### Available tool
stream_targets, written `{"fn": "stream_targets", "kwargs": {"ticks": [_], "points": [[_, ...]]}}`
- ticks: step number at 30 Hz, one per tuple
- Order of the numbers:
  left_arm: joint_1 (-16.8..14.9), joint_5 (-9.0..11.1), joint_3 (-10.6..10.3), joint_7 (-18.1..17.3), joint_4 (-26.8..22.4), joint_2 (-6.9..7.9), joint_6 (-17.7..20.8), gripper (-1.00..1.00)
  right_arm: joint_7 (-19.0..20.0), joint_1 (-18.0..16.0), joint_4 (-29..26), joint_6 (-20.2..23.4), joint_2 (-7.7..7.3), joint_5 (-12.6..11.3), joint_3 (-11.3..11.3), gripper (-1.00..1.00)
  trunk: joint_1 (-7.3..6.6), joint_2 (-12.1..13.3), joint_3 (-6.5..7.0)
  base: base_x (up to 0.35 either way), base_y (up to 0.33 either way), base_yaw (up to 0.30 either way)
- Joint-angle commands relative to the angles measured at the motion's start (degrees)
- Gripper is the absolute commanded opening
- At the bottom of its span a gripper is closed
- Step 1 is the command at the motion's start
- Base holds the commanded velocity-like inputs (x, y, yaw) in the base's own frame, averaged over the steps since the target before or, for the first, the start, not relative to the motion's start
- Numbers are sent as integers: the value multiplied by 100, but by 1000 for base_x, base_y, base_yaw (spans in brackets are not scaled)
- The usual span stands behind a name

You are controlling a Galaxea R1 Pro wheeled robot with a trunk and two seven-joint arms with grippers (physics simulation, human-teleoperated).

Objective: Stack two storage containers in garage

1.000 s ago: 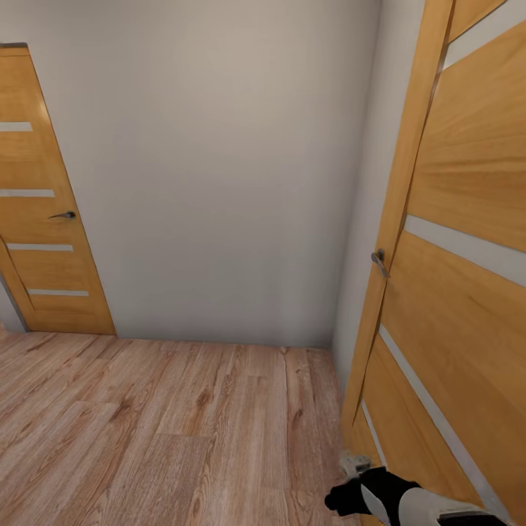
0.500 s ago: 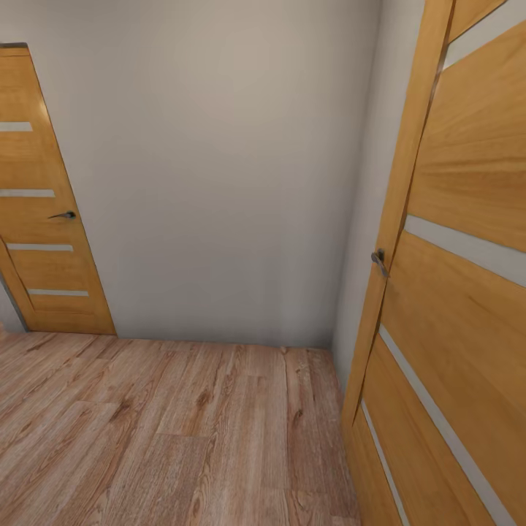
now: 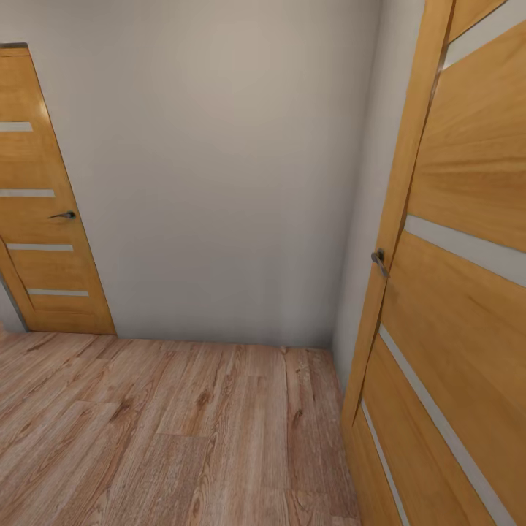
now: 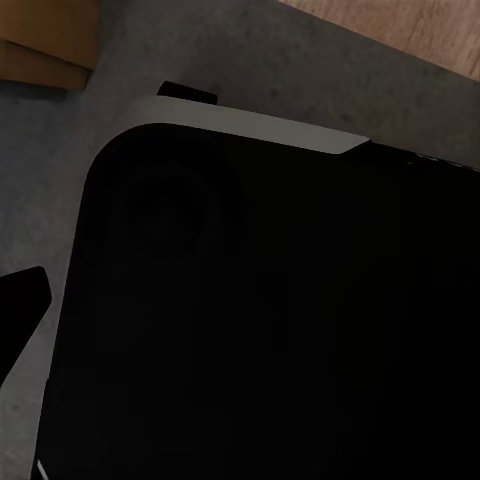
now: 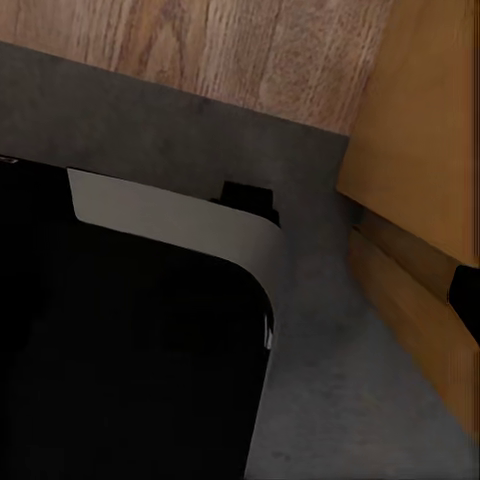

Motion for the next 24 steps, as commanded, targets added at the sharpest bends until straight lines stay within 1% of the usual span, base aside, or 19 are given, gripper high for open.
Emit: {"fn": "stream_targets", "kwargs": {"ticks": [1, 10, 15, 19, 24], "points": [[-2, 14, 23, 2, 0, -2, -14, 100, 0, -8, 17, -37, -2, 33, 41, 100, 0, -3, -5, 0, 0, 0], [-2, 14, 20, -1, 0, -2, -14, 100, -2, -8, 15, -36, 46, 37, 50, 100, 0, -3, -5, 0, 0, 6], [-2, 15, 20, -2, 0, -2, -14, 100, -1, -8, 15, -36, 37, 40, 54, 100, 0, -3, -5, 0, 0, 184], [-2, 14, 20, -1, 0, -2, -14, 100, -3, -8, 15, -38, 25, 37, 49, 100, 0, -3, -5, 6, 0, 79], [-2, 14, 19, -2, 0, -2, -14, 100, -6, -8, 15, -38, 20, 37, 49, 100, 0, -3, -5, 193, 0, 14]]}}
